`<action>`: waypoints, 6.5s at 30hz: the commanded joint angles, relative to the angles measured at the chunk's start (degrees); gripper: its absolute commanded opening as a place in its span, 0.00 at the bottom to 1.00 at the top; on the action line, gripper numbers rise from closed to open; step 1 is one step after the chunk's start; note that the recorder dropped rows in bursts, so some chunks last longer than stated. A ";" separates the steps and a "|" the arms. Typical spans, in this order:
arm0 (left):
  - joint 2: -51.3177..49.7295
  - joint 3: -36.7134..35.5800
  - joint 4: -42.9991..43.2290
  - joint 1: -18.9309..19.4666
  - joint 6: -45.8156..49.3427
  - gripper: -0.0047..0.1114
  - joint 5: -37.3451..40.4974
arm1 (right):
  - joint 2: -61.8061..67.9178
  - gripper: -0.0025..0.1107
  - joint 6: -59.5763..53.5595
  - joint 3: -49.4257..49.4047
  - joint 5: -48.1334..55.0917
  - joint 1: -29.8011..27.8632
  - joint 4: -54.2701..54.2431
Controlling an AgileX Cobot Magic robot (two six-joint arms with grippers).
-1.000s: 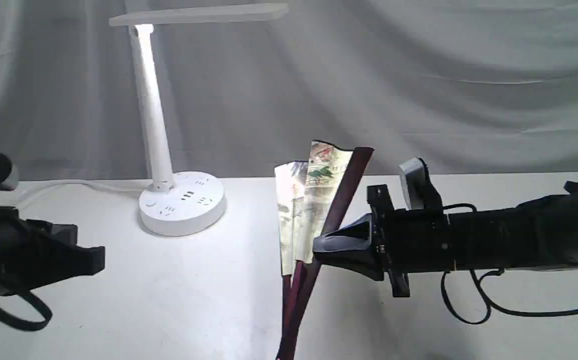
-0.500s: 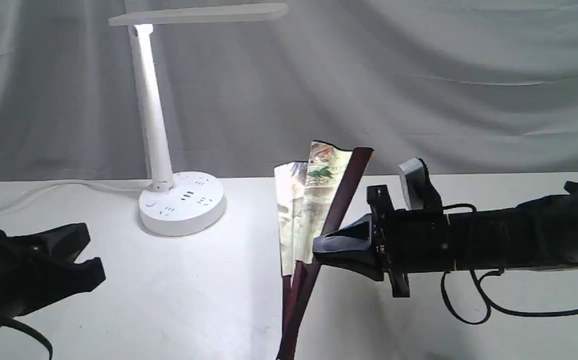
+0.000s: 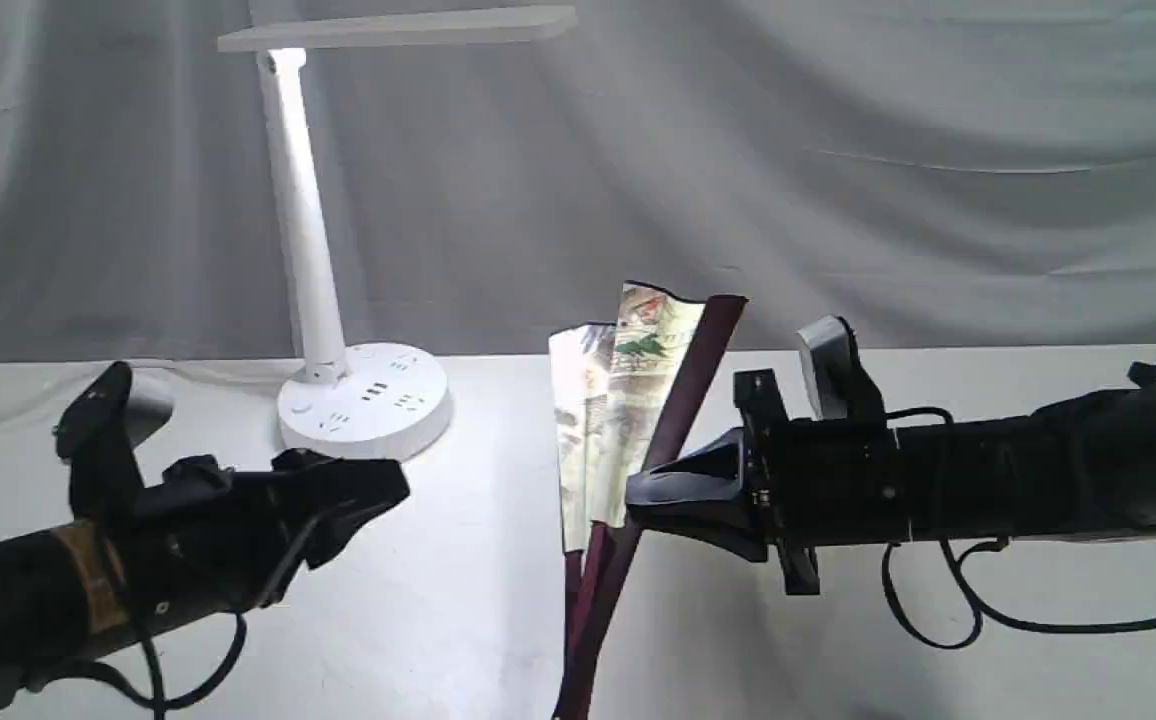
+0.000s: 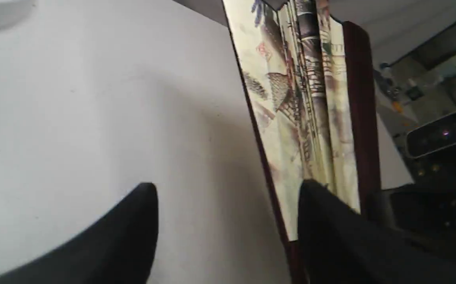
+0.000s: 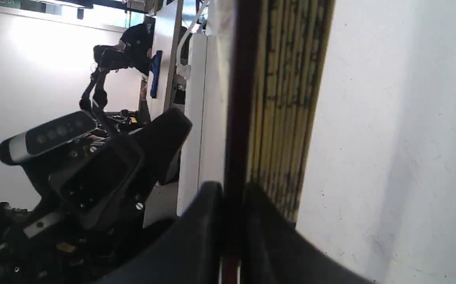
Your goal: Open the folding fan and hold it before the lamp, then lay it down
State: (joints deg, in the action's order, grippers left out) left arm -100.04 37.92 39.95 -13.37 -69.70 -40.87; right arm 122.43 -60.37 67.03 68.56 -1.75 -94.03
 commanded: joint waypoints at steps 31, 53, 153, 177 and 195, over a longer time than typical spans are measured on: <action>-33.99 27.38 12.46 -0.24 -42.93 0.46 -29.10 | -0.96 0.02 0.45 -0.27 1.40 1.79 -0.34; -34.22 27.71 11.36 -0.24 -42.69 0.40 -29.10 | -0.85 0.02 0.43 -0.27 1.40 3.79 -1.01; -29.90 27.71 -1.92 0.44 -52.86 0.04 -29.10 | 4.65 0.02 8.00 7.42 -4.37 2.23 -5.91; -23.15 18.75 -13.58 -1.21 -46.71 0.04 -29.10 | 4.65 0.02 8.17 7.42 1.40 -6.44 -5.91; -16.62 10.65 -24.86 -3.90 -38.49 0.04 -29.10 | 4.51 0.02 7.91 4.89 1.40 -10.39 -4.60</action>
State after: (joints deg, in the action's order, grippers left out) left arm -118.61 48.77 19.22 -17.30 -106.43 -66.09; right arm 127.16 -49.31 72.95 72.35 -10.97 -101.36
